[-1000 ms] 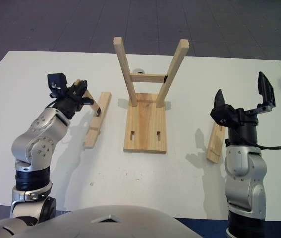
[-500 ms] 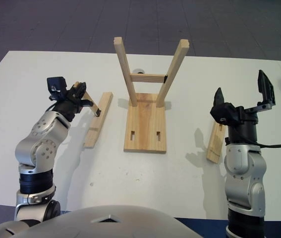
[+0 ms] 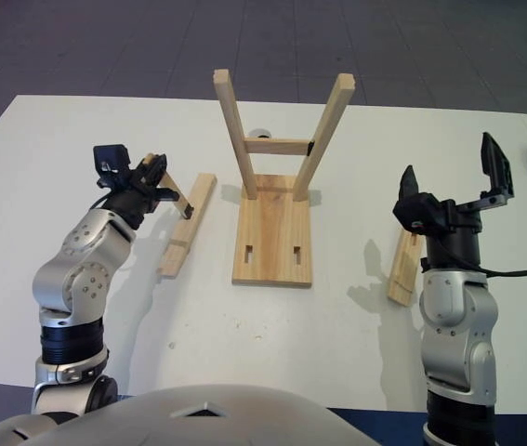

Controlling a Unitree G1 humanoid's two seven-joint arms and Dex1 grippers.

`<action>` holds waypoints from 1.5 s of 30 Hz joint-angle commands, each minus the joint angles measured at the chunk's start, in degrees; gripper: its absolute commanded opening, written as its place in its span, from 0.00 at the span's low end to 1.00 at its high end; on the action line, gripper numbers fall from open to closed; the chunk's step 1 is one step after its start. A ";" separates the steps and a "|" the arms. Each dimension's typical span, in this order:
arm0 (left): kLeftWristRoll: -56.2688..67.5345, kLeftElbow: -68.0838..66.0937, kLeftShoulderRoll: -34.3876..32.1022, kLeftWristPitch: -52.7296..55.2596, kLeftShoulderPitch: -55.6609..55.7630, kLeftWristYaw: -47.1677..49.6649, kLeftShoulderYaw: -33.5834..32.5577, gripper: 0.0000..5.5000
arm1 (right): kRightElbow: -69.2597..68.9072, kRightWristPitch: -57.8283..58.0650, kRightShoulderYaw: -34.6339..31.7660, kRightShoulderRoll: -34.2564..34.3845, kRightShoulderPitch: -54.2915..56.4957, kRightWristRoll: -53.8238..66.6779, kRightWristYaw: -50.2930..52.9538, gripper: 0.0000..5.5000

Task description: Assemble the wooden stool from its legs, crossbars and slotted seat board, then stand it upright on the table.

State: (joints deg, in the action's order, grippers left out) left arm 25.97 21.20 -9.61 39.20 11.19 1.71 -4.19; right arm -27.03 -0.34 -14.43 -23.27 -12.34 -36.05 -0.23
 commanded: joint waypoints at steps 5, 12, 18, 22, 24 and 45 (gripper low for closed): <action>0.20 0.82 1.13 1.61 0.82 -0.07 -0.55 0.08 | 0.28 0.42 0.91 0.13 -0.14 0.36 -0.43 0.98; 0.26 1.14 1.49 2.20 1.37 -0.46 -1.40 0.08 | 0.23 0.56 1.34 0.13 -0.22 0.48 -0.53 0.98; 0.09 1.70 1.28 2.63 1.49 -1.39 -1.49 0.08 | 0.18 0.67 1.57 0.22 -0.42 0.48 -0.46 0.98; -0.52 0.89 1.81 2.61 0.37 -1.83 -1.02 0.08 | 0.14 0.89 1.55 0.36 -0.45 0.51 -0.35 0.98; -0.66 0.32 1.98 2.50 -0.14 -1.85 -1.19 0.08 | 0.09 0.96 1.51 0.36 -0.31 0.57 -0.32 0.98; -3.57 -1.44 1.32 0.37 -0.26 -3.51 -0.94 0.08 | -0.25 0.96 1.63 0.52 -0.40 0.64 -0.40 0.98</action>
State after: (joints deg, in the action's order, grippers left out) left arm 23.71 20.57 -7.94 39.97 11.33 -1.55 -5.69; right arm -27.01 0.20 -12.89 -22.87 -12.76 -35.82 -0.25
